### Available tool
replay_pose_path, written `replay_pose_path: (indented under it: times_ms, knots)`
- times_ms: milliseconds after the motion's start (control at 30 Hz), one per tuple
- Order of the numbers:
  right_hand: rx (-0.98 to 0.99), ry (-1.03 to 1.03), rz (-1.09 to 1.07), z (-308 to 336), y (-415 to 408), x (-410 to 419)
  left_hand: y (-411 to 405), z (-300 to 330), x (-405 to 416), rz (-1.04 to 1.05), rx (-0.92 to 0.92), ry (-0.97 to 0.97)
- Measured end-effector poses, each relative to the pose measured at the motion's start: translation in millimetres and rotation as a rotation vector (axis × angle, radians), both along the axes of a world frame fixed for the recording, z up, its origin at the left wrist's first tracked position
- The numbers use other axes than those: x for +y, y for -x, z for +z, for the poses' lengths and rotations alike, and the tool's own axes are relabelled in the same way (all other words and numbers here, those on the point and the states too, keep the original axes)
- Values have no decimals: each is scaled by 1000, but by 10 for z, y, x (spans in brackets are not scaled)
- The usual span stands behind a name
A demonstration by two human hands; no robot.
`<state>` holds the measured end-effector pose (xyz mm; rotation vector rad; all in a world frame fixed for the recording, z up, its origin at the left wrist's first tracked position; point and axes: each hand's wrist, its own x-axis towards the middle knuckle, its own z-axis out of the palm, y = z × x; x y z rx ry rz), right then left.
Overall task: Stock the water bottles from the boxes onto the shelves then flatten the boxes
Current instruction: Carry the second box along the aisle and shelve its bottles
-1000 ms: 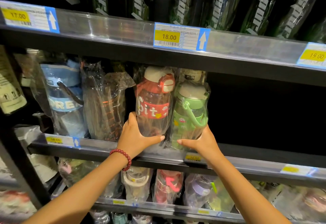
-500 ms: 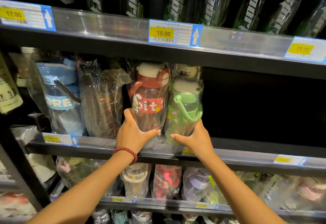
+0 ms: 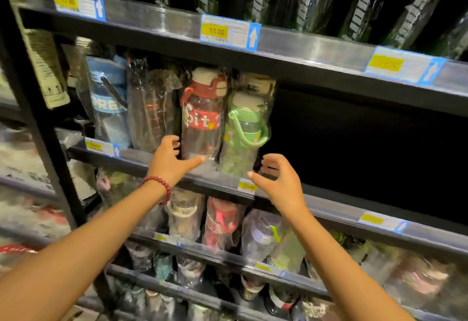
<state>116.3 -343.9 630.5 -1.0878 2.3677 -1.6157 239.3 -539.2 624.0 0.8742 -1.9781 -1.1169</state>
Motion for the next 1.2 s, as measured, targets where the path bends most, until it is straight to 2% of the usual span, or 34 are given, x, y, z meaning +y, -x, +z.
replay_pose_path:
  times_ms: [100, 167, 367, 500, 633, 933, 1200]
  knots:
    - [-41, 18, 143, -84, -213, 57, -325, -177, 204, 76, 45, -113]
    - [-90, -42, 251, -226, -388, -3, -618, -393, 314, 129, 48, -192]
    - [-240, -239, 515, -898, -1105, -312, -1721, -1105, 614, 306, -131, -441]
    - [-324, -413, 678, -1295, -1680, -572, -2456, -1496, 822, 486, -231, -521]
    - [-303, -544, 809, -1574, -2259, -869, -3138, -1708, 909, 602, -225, -602]
    - [-420, -759, 1037, -2022, -3595, -1867, -4436, -2222, 442, 878, 21, -808]
    - [-308, -1005, 1096, -2839, -4514, -2972, -5436, -2938, -332, 954, -90, -1021]
